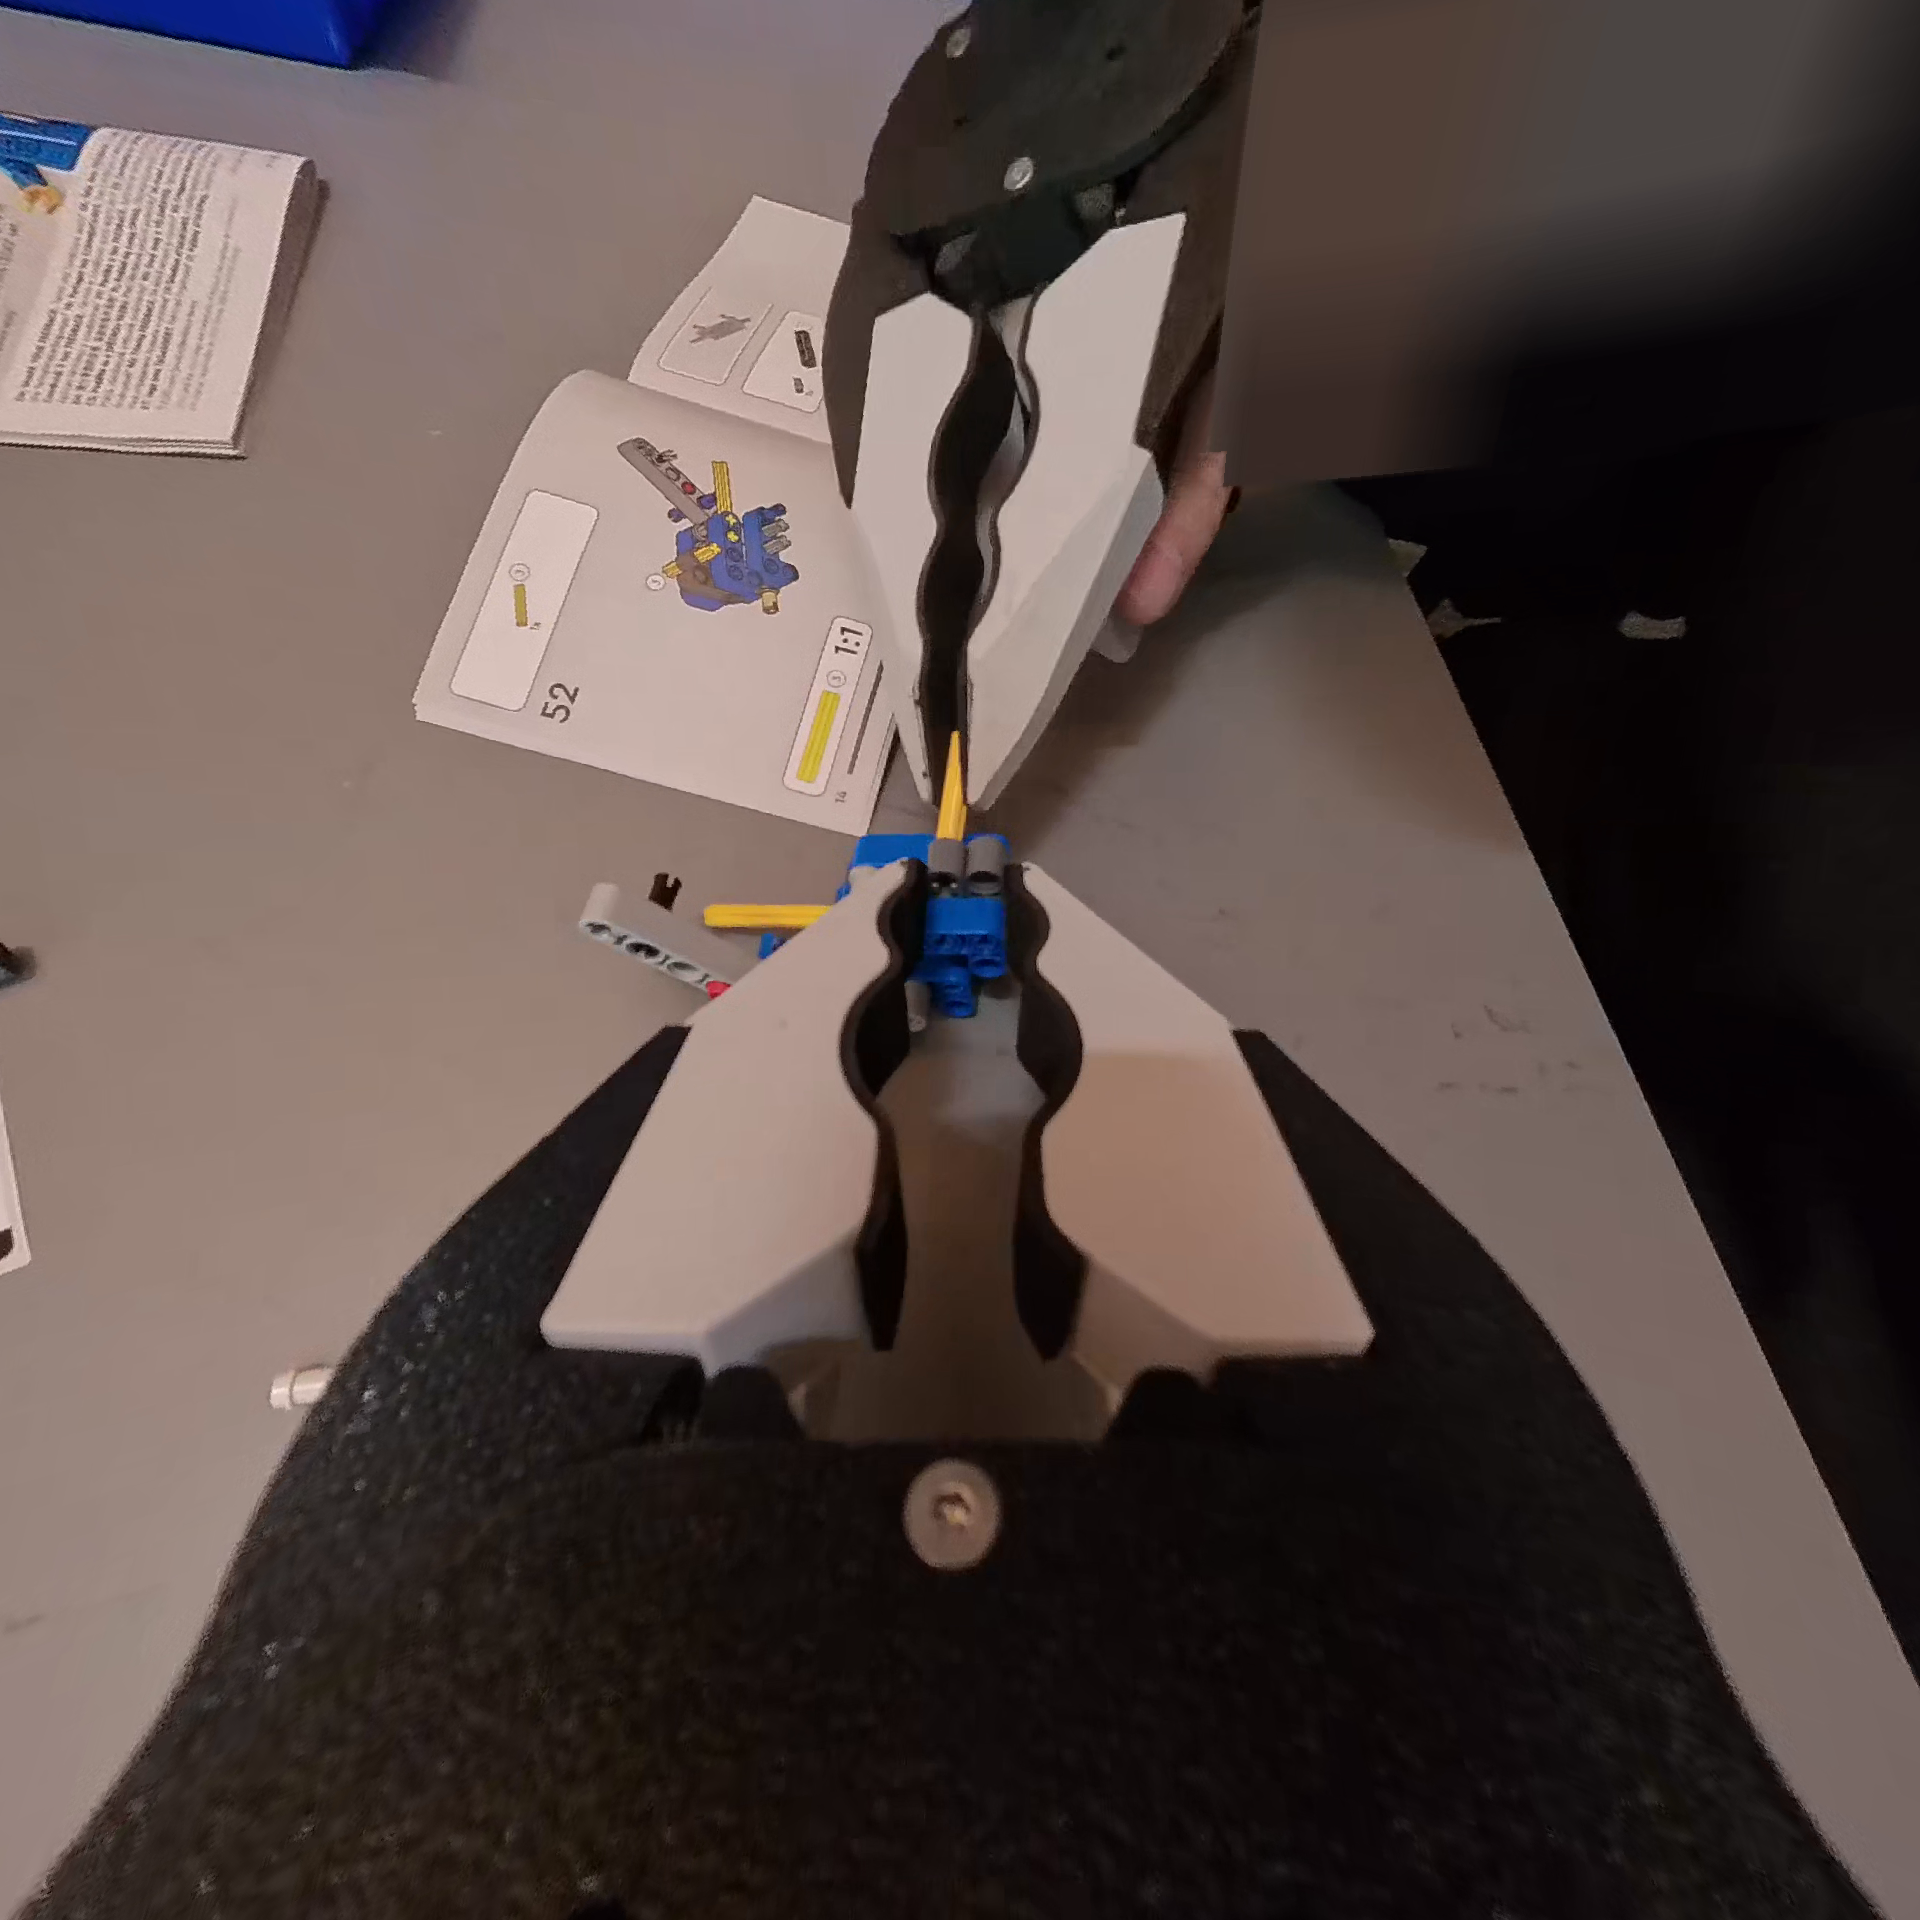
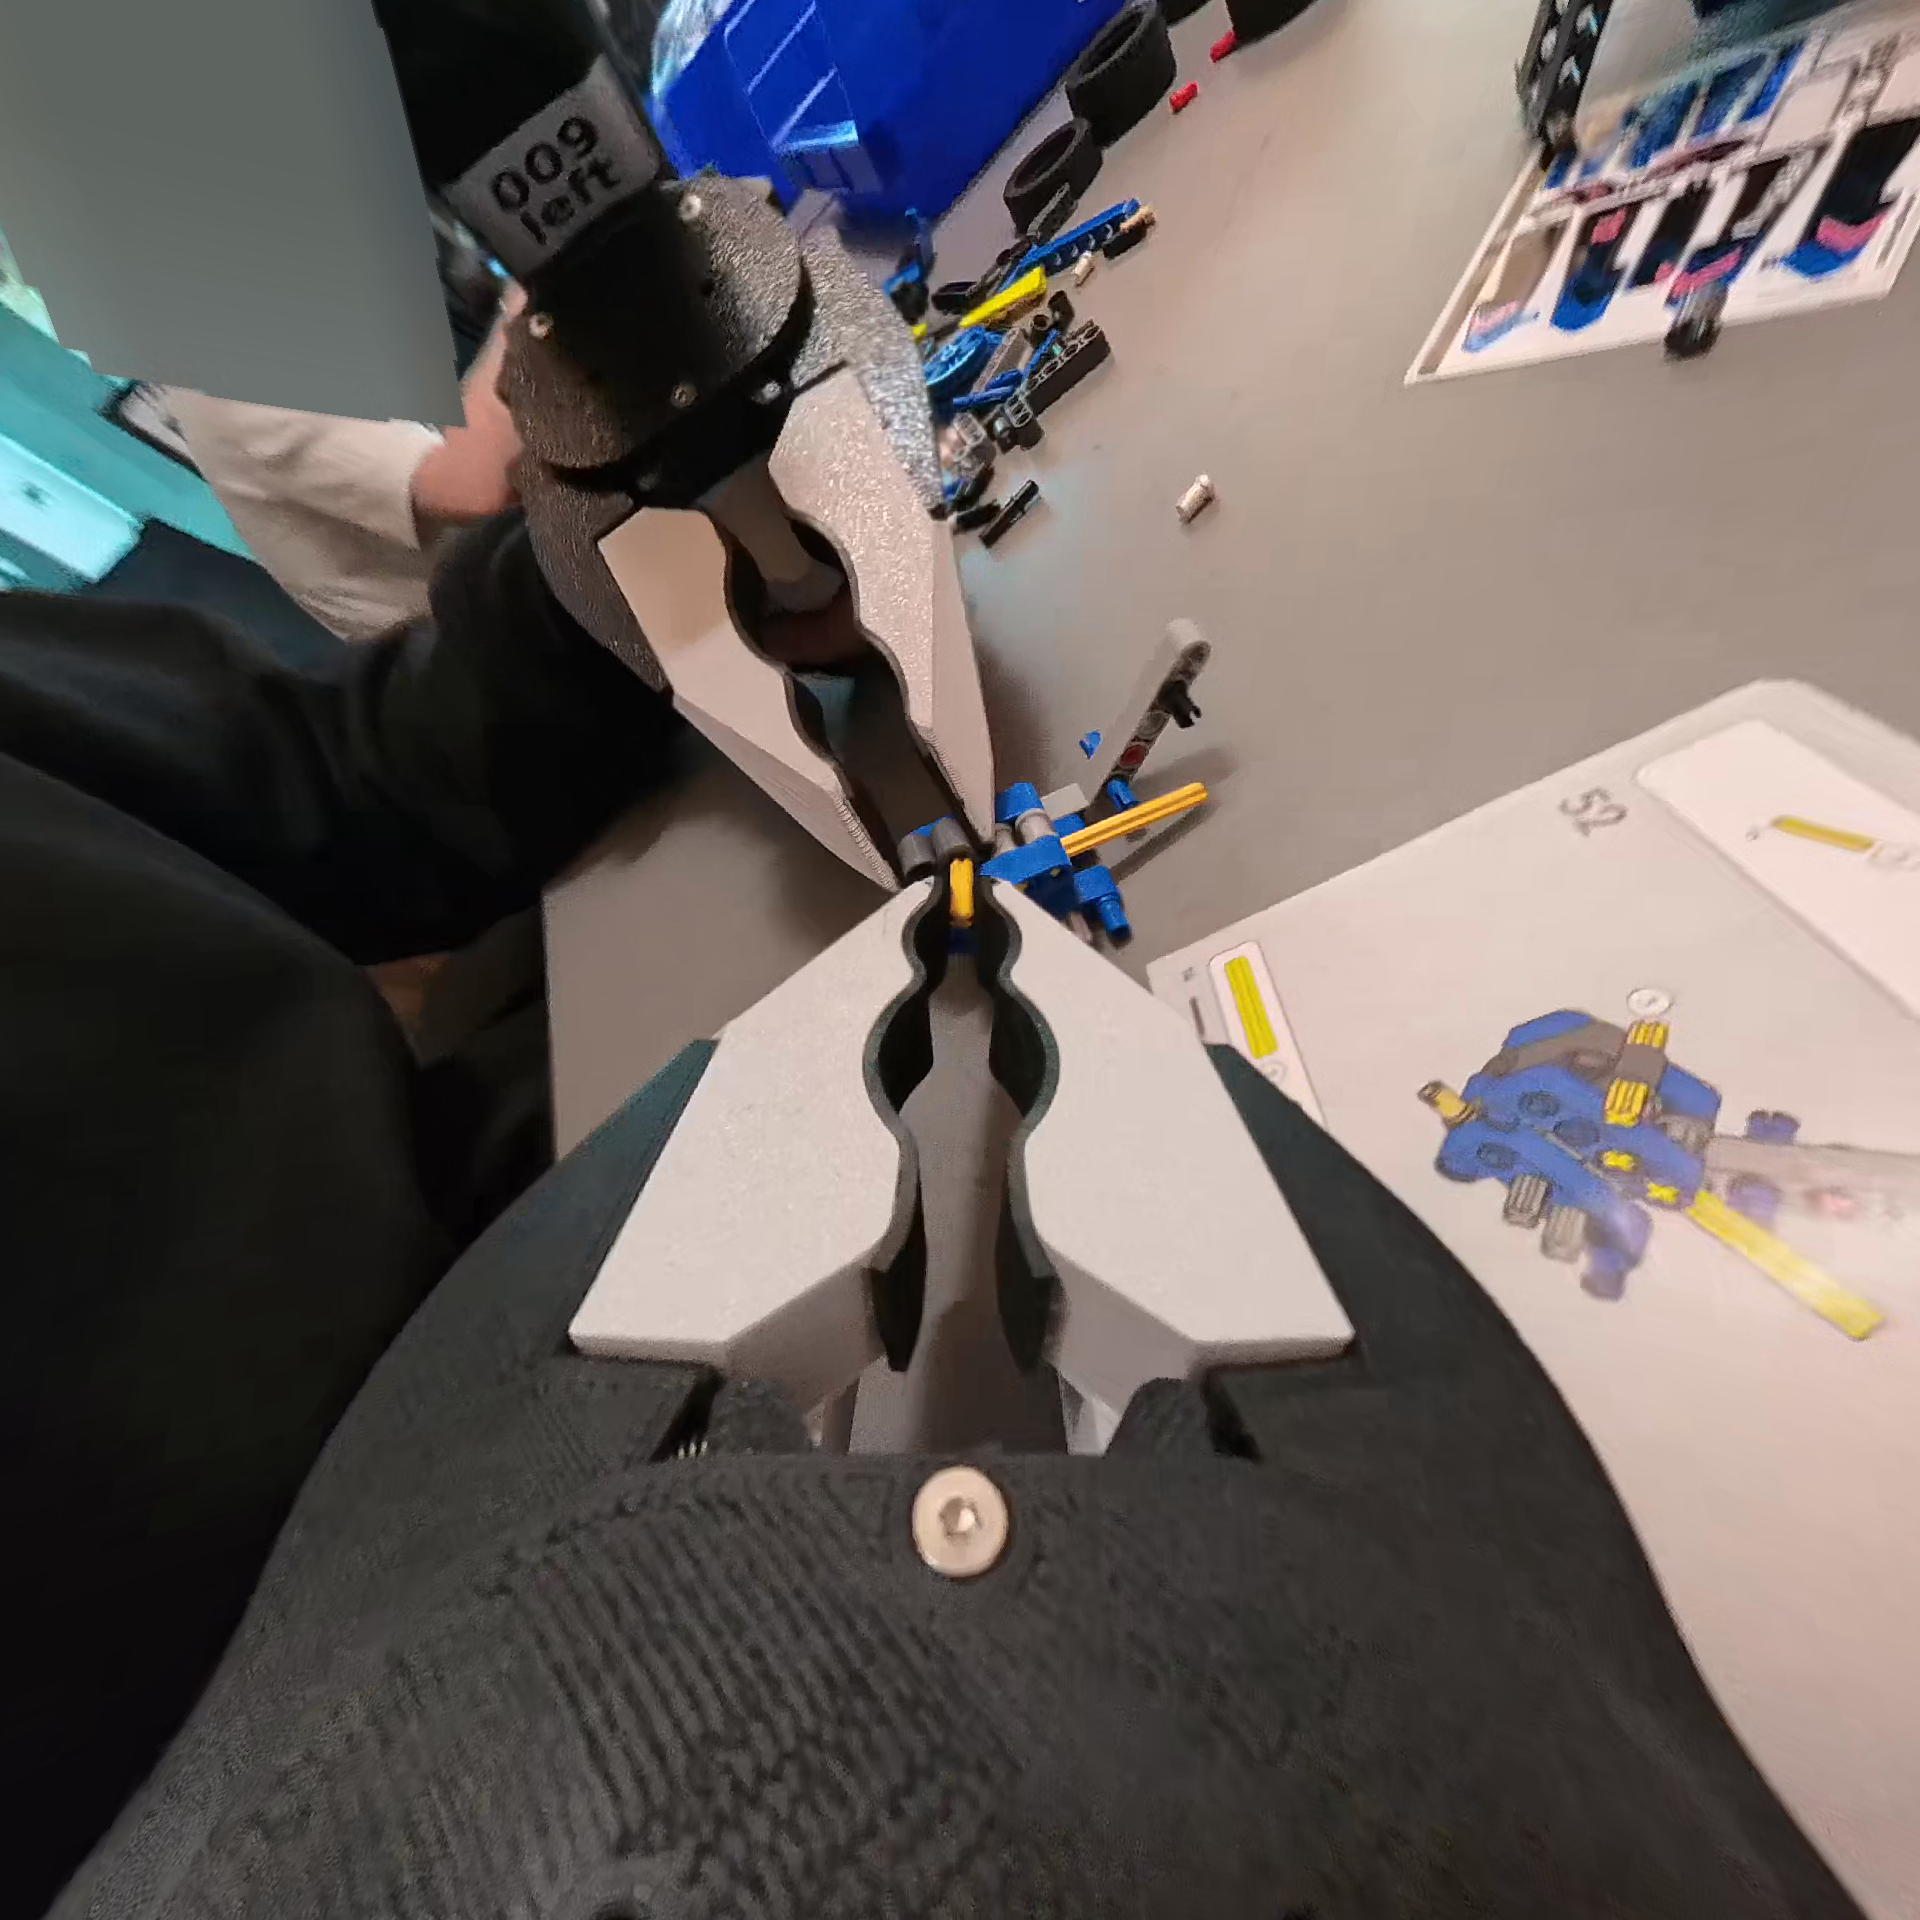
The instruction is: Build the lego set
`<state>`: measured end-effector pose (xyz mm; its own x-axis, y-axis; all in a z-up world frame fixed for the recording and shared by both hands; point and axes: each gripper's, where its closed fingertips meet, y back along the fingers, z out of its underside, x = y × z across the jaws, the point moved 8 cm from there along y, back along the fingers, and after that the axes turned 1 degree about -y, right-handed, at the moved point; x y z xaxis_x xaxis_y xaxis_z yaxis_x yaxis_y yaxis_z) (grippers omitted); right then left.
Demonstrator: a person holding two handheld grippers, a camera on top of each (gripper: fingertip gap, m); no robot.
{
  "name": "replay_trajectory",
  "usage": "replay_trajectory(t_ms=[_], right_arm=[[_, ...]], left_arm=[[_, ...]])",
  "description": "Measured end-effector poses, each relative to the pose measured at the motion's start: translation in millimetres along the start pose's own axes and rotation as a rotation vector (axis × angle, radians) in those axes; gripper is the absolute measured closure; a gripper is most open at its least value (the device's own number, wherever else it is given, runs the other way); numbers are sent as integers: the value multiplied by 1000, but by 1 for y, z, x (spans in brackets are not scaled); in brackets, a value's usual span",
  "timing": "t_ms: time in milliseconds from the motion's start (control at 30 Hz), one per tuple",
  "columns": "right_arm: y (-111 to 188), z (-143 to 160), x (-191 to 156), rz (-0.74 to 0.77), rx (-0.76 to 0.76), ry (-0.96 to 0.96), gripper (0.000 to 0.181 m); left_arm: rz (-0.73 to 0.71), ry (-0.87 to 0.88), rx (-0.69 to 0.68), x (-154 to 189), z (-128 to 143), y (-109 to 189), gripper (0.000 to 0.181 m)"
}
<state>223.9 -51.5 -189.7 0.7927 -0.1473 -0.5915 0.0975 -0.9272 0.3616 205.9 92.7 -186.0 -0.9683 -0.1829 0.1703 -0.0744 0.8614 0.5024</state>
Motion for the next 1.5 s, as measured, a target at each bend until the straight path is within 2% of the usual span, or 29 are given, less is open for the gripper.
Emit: replay_trajectory(t_ms=[67, 367, 467, 633, 1233, 1500], right_arm=[[0, 1, 2, -12, 12, -50, 178], [-3, 5, -3, 76, -22, 11, 178], [-3, 4, -1, 55, -31, 6, 178], [-1, -2, -11, 119, -36, 318, 178], [-7, 2, -15, 178, -120, 523, 178], [-11, 6, -20, 284, -100, 826, 178]], left_arm=[[1, 2, 0, 0, 0, 0, 169], [22, 27, 1, -2, 0, 0, 169], [24, 29, 2, -2, 0, 0, 169], [29, 34, 3, -2, 1, 1, 169], [81, 26, -7, -4, 2, 3, 169], [84, 21, -9, -6, 3, 6, 169]])
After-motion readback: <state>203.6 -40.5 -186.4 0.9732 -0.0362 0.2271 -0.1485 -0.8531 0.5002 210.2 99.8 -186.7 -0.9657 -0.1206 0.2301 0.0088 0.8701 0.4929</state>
